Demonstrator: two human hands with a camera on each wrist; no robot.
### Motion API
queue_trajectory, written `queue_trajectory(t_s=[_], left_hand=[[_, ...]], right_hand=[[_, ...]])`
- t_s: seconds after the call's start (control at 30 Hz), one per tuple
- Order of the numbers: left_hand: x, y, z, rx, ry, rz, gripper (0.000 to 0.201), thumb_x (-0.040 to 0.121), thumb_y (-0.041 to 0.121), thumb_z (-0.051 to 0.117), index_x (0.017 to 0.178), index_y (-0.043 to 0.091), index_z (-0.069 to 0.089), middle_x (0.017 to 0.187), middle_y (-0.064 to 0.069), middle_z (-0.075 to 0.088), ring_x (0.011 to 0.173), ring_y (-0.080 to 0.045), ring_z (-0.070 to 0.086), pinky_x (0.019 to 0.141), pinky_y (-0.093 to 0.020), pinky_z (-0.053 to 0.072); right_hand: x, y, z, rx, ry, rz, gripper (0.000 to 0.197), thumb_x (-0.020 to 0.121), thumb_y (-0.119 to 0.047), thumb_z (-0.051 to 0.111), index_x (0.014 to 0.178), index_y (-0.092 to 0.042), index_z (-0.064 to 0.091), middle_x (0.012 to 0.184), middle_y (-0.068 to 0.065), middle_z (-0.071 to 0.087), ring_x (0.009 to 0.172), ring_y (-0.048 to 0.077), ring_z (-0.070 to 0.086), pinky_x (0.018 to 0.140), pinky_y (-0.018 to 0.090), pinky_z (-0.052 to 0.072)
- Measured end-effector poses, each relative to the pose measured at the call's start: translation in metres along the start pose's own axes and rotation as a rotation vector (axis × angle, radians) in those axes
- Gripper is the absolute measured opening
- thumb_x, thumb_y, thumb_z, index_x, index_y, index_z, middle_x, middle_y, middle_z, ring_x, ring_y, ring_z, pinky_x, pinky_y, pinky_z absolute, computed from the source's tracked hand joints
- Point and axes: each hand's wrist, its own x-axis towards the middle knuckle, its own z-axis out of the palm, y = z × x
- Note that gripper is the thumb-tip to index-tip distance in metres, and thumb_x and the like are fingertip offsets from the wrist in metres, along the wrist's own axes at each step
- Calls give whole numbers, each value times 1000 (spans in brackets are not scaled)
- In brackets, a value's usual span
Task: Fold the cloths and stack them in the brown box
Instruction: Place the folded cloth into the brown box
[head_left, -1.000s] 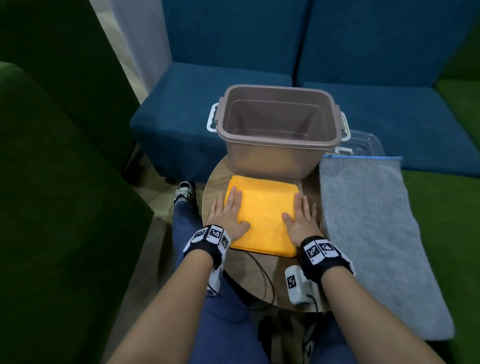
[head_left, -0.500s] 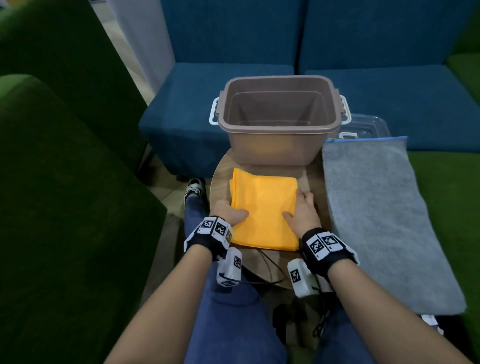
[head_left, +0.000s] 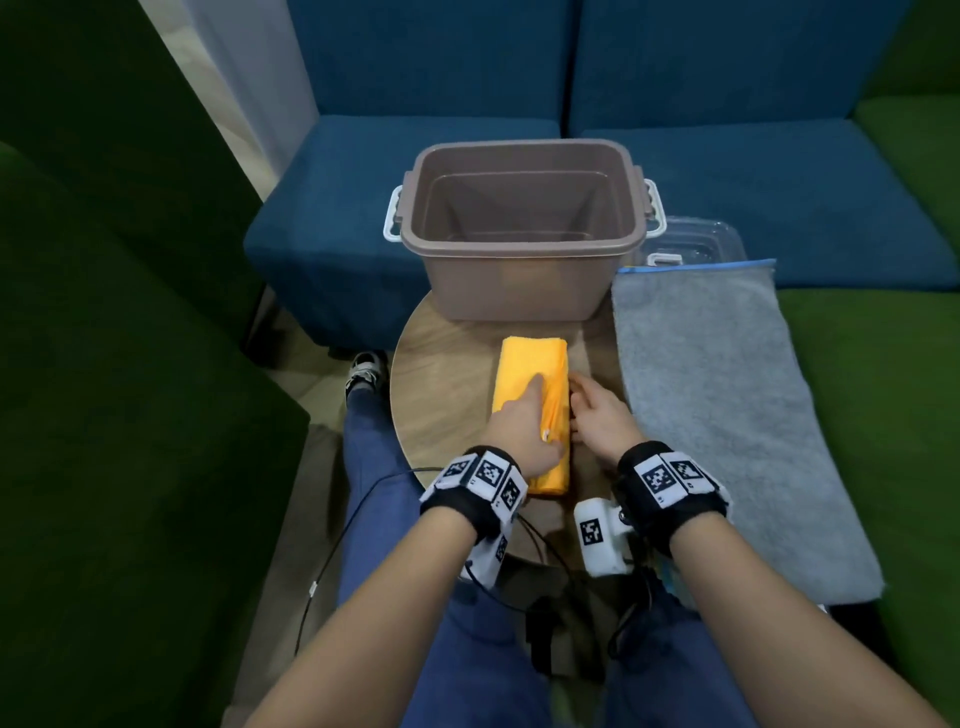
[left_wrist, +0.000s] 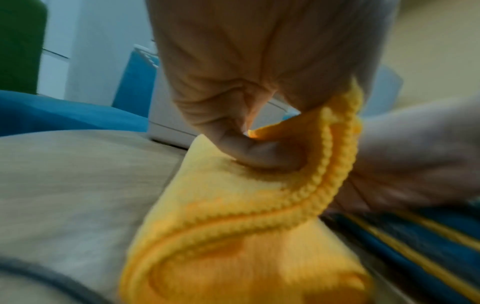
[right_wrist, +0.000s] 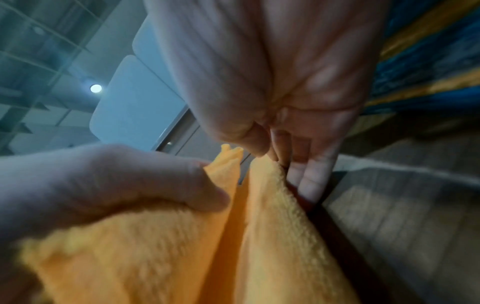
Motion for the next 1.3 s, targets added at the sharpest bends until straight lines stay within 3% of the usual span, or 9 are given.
queue_trajectory(t_s=[0.2, 0.33, 0.4, 0.5, 0.63, 0.8, 0.97, 1.17, 1.3], left_hand=[[1, 0, 12, -97, 31, 27, 92, 86, 18, 63, 154, 16, 1, 125, -17, 56, 108, -33, 58, 81, -34, 50], [4, 2, 14, -415, 8, 41, 79, 85, 5, 59, 152, 13, 18, 82, -1, 63, 64, -18, 69, 67, -31, 59], [8, -2, 7, -491, 72, 72, 57, 86, -1, 54, 141, 9, 42, 79, 1, 61, 67, -22, 69, 69, -37, 60], [23, -18, -8, -216, 283, 209, 45, 81, -11, 46, 122, 4, 59, 105, -7, 59, 92, -20, 60, 87, -36, 51], [43, -37, -14, 279, 60, 268, 55, 94, 17, 52, 147, 18, 36, 159, -1, 19, 145, -20, 20, 114, -42, 23], [65, -53, -16, 459, -109, 173, 93, 88, 68, 43, 153, 29, -10, 160, 10, -18, 148, -17, -14, 116, -61, 5], [81, -55, -24, 404, -80, 70, 141, 52, 89, 59, 151, 24, -18, 161, 3, -16, 148, -24, -15, 114, -60, -7], [85, -57, -19, 377, -31, 65, 148, 47, 90, 61, 151, 19, -18, 161, 5, -13, 148, -22, -12, 115, -61, -6], [79, -56, -16, 370, 12, 41, 142, 53, 84, 64, 152, 18, -14, 161, 4, -9, 149, -21, -8, 116, -60, -2]], right_hand=[[-11, -8, -6, -2, -32, -29, 47, 101, -14, 42, 148, -19, 38, 141, 10, 53, 128, 31, 50, 109, 44, 39], [-18, -11, -7, -71, -6, -38, 49, 103, -14, 39, 151, -20, 33, 141, 12, 53, 127, 31, 49, 103, 36, 38], [-20, -11, -7, -125, 32, -59, 51, 104, -17, 37, 154, -20, 24, 138, 16, 53, 125, 33, 51, 101, 36, 39], [-22, -12, -3, -226, 112, -188, 57, 104, -18, 35, 156, -20, 13, 152, 12, 38, 134, 31, 42, 106, 39, 35], [-27, -7, 19, -550, -117, -238, 61, 105, -29, 28, 156, -20, -4, 163, -6, -8, 150, 22, -7, 119, 49, 2], [-28, 12, 31, -661, -90, -107, 62, 105, -38, 19, 154, -21, -15, 160, -10, -23, 150, 22, -12, 119, 49, 1], [-29, 14, 37, -628, -61, -47, 64, 104, -44, 17, 154, -21, -16, 161, -7, -22, 150, 23, -10, 119, 50, 4], [-29, 7, 42, -605, -74, 7, 110, 82, -81, 33, 152, -16, -22, 160, -2, -25, 149, 22, -17, 118, 50, -3], [-32, -9, 51, -754, -3, -32, 121, 79, -76, 48, 150, -8, -23, 158, 3, -30, 145, 24, -27, 115, 53, -15]])
